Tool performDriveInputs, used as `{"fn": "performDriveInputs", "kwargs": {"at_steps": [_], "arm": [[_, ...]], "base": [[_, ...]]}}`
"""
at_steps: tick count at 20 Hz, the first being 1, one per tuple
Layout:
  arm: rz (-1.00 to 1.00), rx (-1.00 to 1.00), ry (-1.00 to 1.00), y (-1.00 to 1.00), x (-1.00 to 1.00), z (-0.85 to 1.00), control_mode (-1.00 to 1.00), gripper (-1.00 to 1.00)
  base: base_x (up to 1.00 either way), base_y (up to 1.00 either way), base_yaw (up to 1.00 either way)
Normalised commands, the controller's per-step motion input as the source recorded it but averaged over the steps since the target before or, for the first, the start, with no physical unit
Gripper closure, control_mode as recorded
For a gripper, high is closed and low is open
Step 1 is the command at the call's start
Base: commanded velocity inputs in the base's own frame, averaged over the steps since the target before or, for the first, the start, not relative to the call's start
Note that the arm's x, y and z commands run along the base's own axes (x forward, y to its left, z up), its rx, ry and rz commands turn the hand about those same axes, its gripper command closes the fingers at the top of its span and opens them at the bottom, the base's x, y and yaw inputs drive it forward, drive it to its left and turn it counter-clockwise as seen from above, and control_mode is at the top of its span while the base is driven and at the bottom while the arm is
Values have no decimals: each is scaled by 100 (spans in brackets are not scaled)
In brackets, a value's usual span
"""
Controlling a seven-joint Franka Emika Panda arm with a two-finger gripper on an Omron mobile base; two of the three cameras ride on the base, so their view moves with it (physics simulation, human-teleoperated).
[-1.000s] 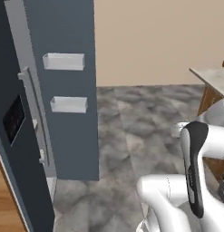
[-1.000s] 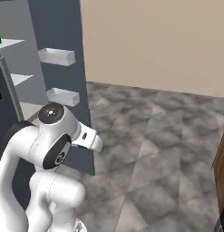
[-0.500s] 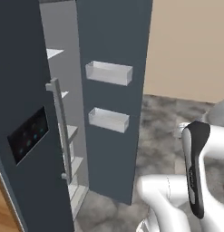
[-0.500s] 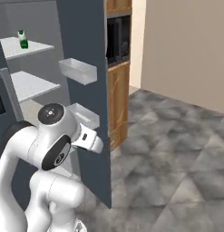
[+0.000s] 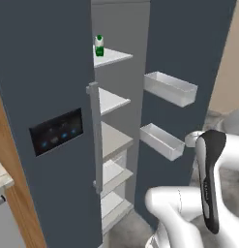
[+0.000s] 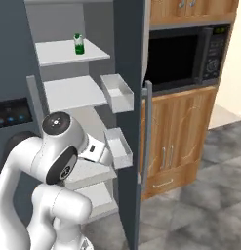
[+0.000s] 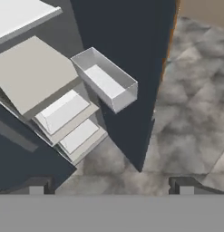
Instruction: Take a sugar cube from the saucer and place it inside the coffee. Then, grab milk from the fridge and place it next to the coffee on the counter to sweeten the coffee.
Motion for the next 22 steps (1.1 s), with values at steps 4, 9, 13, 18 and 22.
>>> {"fn": "performDriveInputs", "kwargs": {"at_steps": [4,9,13,18,22], "arm": [[0,0,0,0,0,0,100,-100],[0,0,0,0,0,0,100,-100],[0,0,0,0,0,0,100,-100],[0,0,0,0,0,0,100,-100],[0,0,0,0,0,0,100,-100]], "base": [[0,3,80],[17,1,45],[53,-13,2],[69,-14,0],[61,-51,10]]}}
